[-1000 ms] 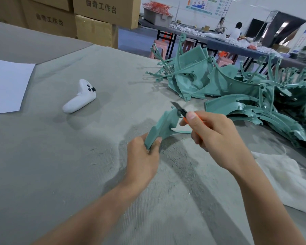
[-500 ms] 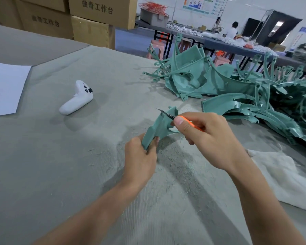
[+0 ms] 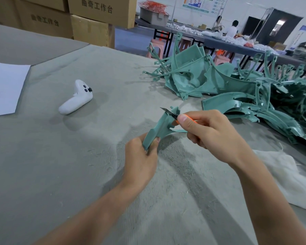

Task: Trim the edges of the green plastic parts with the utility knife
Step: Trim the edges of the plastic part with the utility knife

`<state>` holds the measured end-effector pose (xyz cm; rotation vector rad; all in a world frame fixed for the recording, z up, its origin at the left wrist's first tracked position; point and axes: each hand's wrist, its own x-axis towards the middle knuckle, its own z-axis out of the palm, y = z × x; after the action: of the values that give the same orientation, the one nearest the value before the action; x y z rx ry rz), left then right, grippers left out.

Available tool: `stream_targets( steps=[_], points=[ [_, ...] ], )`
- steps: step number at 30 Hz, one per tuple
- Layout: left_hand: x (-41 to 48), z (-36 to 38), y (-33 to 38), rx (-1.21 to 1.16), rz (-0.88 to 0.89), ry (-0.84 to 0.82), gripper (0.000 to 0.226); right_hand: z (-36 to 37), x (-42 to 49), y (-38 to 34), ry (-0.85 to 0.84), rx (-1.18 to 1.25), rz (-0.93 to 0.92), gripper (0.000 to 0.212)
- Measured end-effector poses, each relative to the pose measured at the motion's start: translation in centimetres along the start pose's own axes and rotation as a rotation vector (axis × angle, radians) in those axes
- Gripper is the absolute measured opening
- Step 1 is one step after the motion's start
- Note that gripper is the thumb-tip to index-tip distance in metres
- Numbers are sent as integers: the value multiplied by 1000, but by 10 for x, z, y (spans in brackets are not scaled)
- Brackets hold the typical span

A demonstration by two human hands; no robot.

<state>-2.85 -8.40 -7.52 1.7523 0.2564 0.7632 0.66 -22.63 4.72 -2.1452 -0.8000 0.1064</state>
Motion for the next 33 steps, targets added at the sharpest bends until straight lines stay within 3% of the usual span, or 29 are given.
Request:
stream_targets(
  steps=[12,20,26,33],
  points=[
    [-1,0,6,-43,-60,3,50,-8,11,1,-16,-22,92,37],
    [-3,-3,8,-60,-70,-34,44,-9,13,8,-248,314,336,56],
    [-2,-2,9,-59,-84,-38,42,-15,19,9,-387,387,467,60],
    [-3,-3,11,-84,-97,-55,40,-20,24,14,-300,256,549,60]
  ],
)
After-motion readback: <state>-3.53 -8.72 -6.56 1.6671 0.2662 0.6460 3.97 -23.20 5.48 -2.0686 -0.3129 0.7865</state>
